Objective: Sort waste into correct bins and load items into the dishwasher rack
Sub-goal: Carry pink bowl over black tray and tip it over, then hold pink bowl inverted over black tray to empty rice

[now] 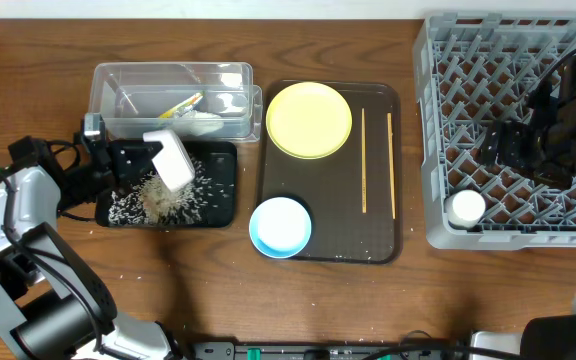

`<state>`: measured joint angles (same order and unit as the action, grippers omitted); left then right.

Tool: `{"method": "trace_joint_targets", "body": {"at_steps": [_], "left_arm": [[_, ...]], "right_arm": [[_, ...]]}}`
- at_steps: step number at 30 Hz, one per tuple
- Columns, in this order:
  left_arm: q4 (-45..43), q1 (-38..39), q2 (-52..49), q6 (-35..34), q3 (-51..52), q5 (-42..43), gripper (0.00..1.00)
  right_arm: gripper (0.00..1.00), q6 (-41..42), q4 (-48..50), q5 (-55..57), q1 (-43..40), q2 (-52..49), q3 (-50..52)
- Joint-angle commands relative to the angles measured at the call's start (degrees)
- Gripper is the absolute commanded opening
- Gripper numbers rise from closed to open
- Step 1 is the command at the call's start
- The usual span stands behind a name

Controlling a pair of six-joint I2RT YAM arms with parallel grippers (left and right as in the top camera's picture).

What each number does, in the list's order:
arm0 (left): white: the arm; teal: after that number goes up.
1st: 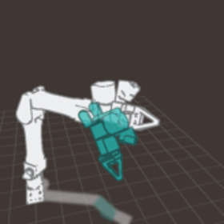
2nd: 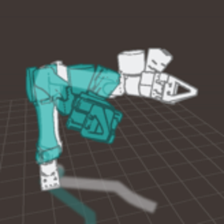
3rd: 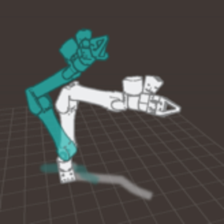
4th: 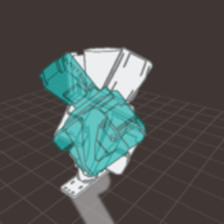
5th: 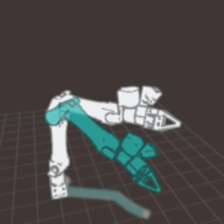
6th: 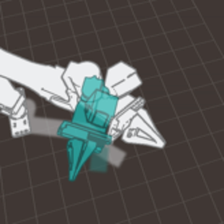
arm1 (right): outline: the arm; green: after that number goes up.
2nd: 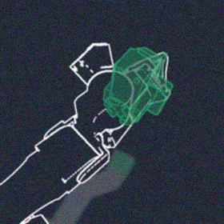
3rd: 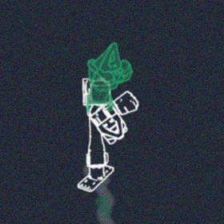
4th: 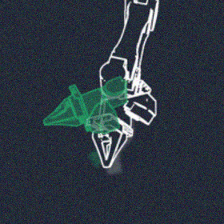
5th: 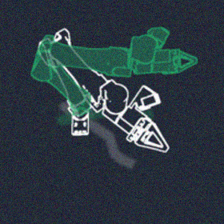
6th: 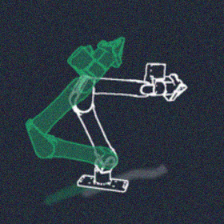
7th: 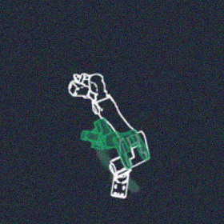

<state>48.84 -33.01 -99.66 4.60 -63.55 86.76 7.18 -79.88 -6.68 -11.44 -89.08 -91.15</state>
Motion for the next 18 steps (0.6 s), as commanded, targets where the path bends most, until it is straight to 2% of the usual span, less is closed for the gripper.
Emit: {"method": "trace_joint_targets", "body": {"at_steps": [1, 18], "left_arm": [[0.09, -0.85, -0.15, -3.50, 0.02, 3.37, 0.06], [0.13, -1.31, -0.13, -12.07, 0.00, 3.37, 0.06]], "right_arm": [[0.92, -0.57, -0.09, -0.24, -0.11, 0.26, -0.66], [0.92, -0.59, -0.09, -0.24, -0.11, 0.26, -0.66]]}}
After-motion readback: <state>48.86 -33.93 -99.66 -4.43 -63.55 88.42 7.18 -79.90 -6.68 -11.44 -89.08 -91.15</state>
